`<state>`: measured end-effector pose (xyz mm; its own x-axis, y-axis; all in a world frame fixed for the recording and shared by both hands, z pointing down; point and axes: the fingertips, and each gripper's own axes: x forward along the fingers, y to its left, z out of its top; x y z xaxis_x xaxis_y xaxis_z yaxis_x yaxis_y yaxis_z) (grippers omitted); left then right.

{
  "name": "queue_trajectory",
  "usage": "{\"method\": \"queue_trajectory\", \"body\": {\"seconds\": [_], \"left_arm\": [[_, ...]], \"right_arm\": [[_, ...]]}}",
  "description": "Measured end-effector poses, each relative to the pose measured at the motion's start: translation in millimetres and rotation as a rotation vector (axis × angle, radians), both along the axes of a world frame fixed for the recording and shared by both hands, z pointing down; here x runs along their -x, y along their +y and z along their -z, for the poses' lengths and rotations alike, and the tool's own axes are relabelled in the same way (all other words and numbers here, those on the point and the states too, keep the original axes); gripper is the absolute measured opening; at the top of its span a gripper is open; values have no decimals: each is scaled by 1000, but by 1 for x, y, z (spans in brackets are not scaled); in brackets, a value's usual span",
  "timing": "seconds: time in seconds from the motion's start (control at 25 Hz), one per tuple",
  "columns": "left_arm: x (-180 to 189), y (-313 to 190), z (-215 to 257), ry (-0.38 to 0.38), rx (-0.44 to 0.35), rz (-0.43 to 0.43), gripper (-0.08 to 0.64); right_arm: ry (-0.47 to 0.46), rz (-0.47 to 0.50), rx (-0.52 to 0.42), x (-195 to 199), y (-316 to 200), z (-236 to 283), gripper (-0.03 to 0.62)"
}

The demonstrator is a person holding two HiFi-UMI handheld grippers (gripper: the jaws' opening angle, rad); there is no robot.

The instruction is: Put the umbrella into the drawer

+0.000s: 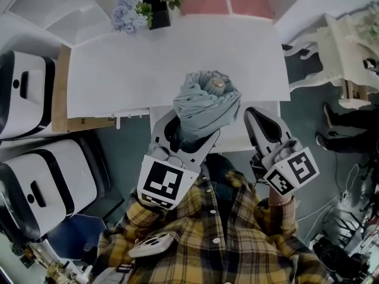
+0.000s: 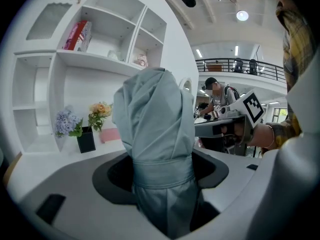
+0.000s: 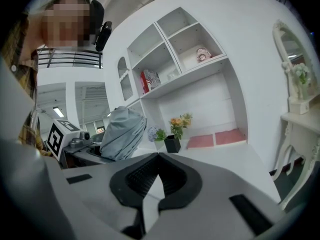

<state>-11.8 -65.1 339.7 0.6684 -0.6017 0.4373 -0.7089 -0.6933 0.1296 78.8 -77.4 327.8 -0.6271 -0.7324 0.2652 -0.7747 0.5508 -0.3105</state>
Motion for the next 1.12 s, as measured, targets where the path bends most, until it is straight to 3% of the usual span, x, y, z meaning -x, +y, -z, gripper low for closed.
{"method": "queue_trajectory", "body": {"seconds": [0.72,1.12], "left_arm": [[-50,16,-78,-67,119,-164,319],[-75,26,-131,-119,204,-307,318]], "right_arm": [[1,-112,123,-38,20,-54,17],[-12,-168,177,-52,32,-80,17]]}}
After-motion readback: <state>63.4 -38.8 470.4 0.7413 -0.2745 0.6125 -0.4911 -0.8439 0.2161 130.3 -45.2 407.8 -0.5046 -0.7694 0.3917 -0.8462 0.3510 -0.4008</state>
